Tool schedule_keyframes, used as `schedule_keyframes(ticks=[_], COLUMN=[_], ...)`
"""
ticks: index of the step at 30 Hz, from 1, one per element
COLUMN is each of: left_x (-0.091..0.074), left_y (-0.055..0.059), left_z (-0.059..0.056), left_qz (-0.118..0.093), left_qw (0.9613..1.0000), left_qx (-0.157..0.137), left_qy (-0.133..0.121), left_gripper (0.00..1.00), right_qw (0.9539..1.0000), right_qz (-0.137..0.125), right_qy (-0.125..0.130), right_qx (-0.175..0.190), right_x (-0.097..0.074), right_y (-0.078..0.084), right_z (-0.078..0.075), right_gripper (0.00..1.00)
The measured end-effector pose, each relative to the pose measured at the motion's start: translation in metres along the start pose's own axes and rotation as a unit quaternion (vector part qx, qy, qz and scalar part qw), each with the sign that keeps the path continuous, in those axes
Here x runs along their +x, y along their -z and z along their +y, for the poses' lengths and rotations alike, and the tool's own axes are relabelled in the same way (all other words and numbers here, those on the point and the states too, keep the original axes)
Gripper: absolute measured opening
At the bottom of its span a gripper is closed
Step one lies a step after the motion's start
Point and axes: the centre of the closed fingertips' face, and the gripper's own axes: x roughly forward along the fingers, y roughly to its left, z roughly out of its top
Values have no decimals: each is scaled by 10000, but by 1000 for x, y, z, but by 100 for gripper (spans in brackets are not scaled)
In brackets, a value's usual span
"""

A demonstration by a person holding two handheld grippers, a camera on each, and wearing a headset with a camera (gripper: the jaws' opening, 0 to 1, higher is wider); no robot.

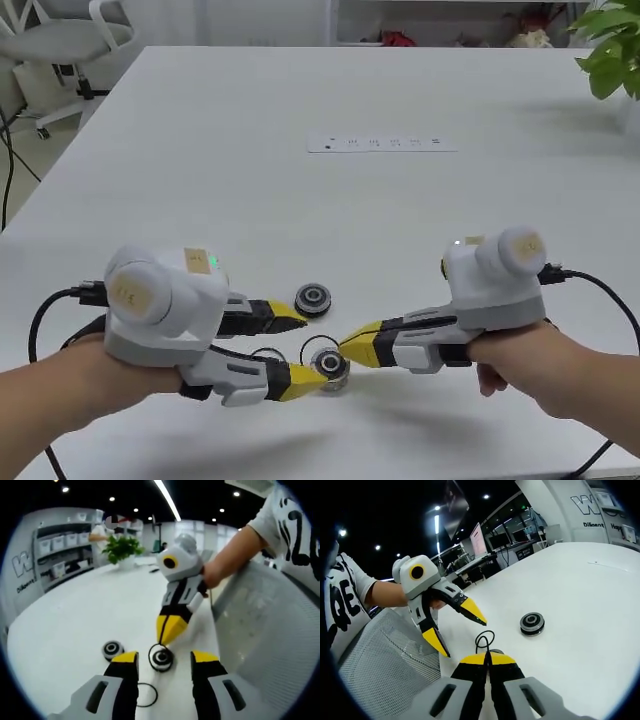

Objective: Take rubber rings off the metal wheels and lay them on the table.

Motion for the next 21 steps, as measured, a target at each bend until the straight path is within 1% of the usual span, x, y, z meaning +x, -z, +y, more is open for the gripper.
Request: schedule_keyframes(ticks=[3,8,11,15,18,21], left_x=[-4,-10,-14,-18,-23,-28], left_y=[-1,0,0,5,7,9], left_z=[2,0,2,3,6,8], left_qz=[-30,-43,-118,-60,-77,-49], left_qw=[10000,10000,9999,9999,9997,9996], left_qx=[-20,-12,-63,-33,-86,-54], left_qy=[-31,-29,-93,-154,-225,-291], left_gripper=[45,49,54,57,60,62], right_qw=[10000,9999,9999,9998,9998,9997], right_qz=[-40,-104,-141,-179,-205,-248], right_qy=[-11,-2,-3,8,-14,-21], right_qx=[11,32,37,3,0,9], right_x=[-1,-2,-2,-3,-2,0], right_y=[-3,-7,-10,-14,-18,-22], right_z=[1,0,1,2,3,5], right_gripper=[0,0,0,0,0,0])
